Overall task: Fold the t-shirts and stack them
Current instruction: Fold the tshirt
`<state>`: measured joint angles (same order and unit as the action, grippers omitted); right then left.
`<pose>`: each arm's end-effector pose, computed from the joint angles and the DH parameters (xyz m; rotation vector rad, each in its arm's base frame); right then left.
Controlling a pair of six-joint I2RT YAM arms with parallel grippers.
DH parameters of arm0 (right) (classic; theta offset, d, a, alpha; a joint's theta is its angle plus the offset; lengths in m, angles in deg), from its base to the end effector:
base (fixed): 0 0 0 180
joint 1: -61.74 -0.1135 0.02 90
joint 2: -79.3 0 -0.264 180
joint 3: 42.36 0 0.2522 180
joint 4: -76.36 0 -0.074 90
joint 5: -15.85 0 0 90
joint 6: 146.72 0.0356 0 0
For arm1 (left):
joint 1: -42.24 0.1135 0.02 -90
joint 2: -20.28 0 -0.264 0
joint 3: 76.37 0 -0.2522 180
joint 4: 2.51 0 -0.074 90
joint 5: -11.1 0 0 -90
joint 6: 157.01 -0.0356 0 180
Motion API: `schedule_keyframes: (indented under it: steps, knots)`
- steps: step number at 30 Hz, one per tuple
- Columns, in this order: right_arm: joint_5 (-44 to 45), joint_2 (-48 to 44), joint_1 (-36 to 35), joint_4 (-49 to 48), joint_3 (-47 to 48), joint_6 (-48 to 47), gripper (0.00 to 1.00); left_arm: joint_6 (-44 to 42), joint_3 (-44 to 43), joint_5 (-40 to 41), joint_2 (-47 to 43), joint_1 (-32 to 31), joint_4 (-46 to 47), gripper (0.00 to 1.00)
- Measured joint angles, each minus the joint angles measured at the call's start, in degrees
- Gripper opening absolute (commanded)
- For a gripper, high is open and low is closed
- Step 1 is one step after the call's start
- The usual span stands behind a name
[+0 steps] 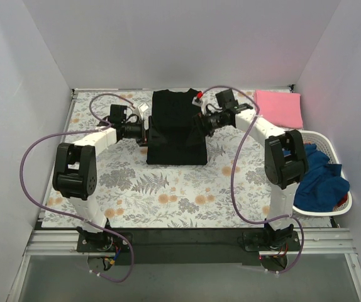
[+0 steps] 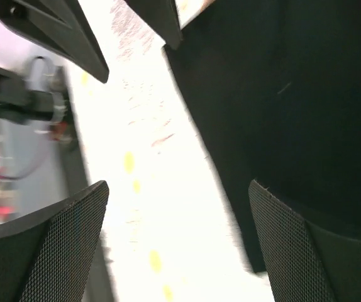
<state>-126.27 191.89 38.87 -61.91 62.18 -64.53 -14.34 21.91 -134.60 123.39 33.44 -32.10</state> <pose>0.3881 0.1942 0.2487 -1.0031 2.1038 1.2224 0.3650 -0.0863 0.2056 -0.5140 2.5650 -1.6334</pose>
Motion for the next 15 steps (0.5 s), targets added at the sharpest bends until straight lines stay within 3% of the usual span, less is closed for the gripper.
schedule_keyframes:
  steps: [2, 8, 15]
  knots:
    - [-2.32, 0.31, -0.94, -4.57, -5.86, 7.85, 0.98, 7.43, 3.96, -1.25, 0.42, -0.52, 4.22, 0.83]
    - [-5.31, 0.48, -3.28, -22.56, -17.07, 28.17, 0.98, 22.64, 10.23, -2.23, 0.63, -2.32, 14.32, 0.85]
    - [-4.52, 4.92, -2.56, -33.18, -21.18, 36.7, 0.98, 30.14, 16.33, -0.02, 4.59, -2.75, 23.19, 0.85]
